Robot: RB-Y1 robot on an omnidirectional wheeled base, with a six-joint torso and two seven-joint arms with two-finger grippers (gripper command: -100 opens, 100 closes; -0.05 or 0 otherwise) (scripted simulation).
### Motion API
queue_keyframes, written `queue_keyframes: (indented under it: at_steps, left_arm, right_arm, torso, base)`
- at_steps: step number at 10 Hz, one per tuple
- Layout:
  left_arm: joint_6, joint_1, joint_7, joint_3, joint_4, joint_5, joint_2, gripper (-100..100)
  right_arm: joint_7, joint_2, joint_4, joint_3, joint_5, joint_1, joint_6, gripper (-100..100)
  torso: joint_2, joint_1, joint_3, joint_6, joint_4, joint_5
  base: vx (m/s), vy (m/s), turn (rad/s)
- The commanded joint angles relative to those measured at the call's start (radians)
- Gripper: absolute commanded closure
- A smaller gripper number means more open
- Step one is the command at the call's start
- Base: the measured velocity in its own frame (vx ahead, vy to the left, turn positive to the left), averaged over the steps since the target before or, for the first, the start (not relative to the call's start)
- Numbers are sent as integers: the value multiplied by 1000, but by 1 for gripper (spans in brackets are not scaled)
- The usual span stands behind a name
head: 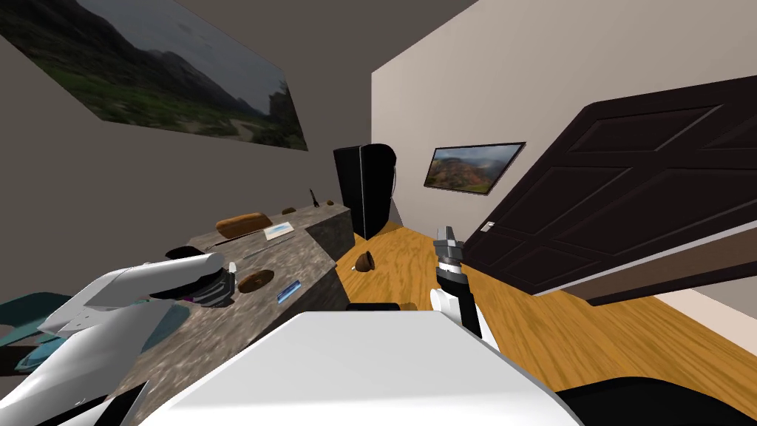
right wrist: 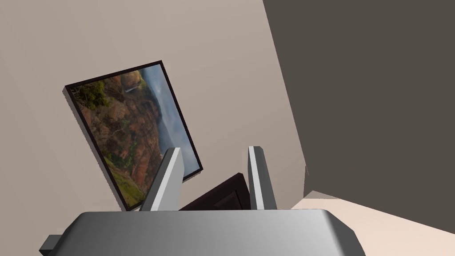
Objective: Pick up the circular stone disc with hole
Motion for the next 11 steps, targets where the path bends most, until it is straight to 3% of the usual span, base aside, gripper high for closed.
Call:
queue_keyframes:
  at_steps: [1, 6, 7, 11]
  left_arm:
    - [44, -2, 3, 7, 10, 6, 6, -100]
    - [179, -9, 8, 54, 68, 47, 48, -100]
    - [182, -9, 8, 54, 68, 47, 48, -100]
    - [301, -15, 11, 88, 107, 77, 82, -100]
  right_arm:
    - [0, 0, 0, 0, 0, 0, 0, 0]
    - [0, 0, 0, 0, 0, 0, 0, 0]
    - [0, 0, 0, 0, 0, 0, 0, 0]
    - [0, 0, 0, 0, 0, 0, 0, 0]
  torso:
    - [0, 0, 0, 0, 0, 0]
    - [1, 1, 0, 0, 0, 0]
    - [1, 1, 0, 0, 0, 0]
    - [0, 0, 0, 0, 0, 0]
  base:
    - [71, -10, -43]
    - [59, -8, -64]
    - [45, -2, -32]
    - [57, -6, -61]
